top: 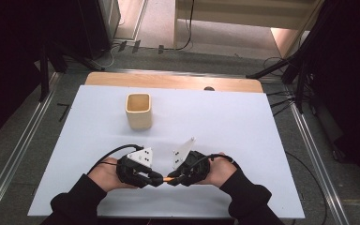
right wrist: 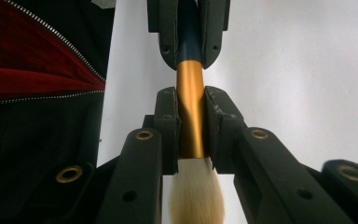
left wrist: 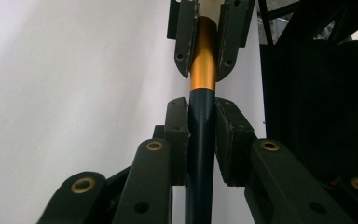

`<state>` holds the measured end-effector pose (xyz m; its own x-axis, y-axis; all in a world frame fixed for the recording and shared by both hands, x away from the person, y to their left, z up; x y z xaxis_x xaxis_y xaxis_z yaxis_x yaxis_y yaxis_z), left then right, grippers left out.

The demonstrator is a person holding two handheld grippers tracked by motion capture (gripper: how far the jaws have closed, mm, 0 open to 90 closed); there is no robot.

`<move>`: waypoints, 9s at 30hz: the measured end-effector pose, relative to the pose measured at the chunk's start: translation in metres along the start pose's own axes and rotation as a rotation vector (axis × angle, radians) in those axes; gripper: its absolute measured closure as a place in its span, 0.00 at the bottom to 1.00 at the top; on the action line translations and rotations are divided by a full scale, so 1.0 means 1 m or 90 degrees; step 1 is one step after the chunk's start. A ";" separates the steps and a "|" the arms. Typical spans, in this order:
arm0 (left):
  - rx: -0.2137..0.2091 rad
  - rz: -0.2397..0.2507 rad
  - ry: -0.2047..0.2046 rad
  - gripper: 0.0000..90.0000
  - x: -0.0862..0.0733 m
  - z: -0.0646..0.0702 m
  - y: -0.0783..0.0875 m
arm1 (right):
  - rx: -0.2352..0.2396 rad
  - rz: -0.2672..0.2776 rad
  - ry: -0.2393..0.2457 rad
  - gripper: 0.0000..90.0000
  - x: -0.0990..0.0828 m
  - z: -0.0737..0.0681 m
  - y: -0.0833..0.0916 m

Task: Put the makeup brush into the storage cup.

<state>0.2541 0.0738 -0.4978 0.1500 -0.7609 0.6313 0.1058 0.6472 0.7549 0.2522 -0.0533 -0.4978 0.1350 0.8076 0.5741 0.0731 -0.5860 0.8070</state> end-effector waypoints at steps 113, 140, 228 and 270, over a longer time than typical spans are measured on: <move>0.032 0.033 -0.015 0.87 0.015 0.007 0.003 | 0.046 0.133 -0.109 0.87 0.012 -0.001 0.028; 0.064 0.193 0.082 0.88 0.021 -0.012 0.032 | -0.043 0.366 -0.160 0.55 0.002 0.017 0.058; 0.030 0.163 0.067 0.88 0.026 -0.004 0.030 | -0.008 0.343 -0.111 0.51 0.020 0.002 0.064; 0.202 0.291 0.173 0.88 -0.012 -0.049 0.089 | -0.193 0.396 -0.164 0.29 -0.064 0.020 0.076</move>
<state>0.3097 0.1433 -0.4468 0.3604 -0.3442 0.8669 -0.3196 0.8276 0.4615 0.2686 -0.1505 -0.4762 0.2929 0.2691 0.9175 -0.3635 -0.8562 0.3671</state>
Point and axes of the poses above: each handheld gripper's, and its own axes: y roughly backward along the jaws, x roughly out of its top, z roughly to its right, the point moved 7 cm from there along -y, roughly forward along the jaws, and after that the axes turned 1 degree about x, right-handed, at the moved point
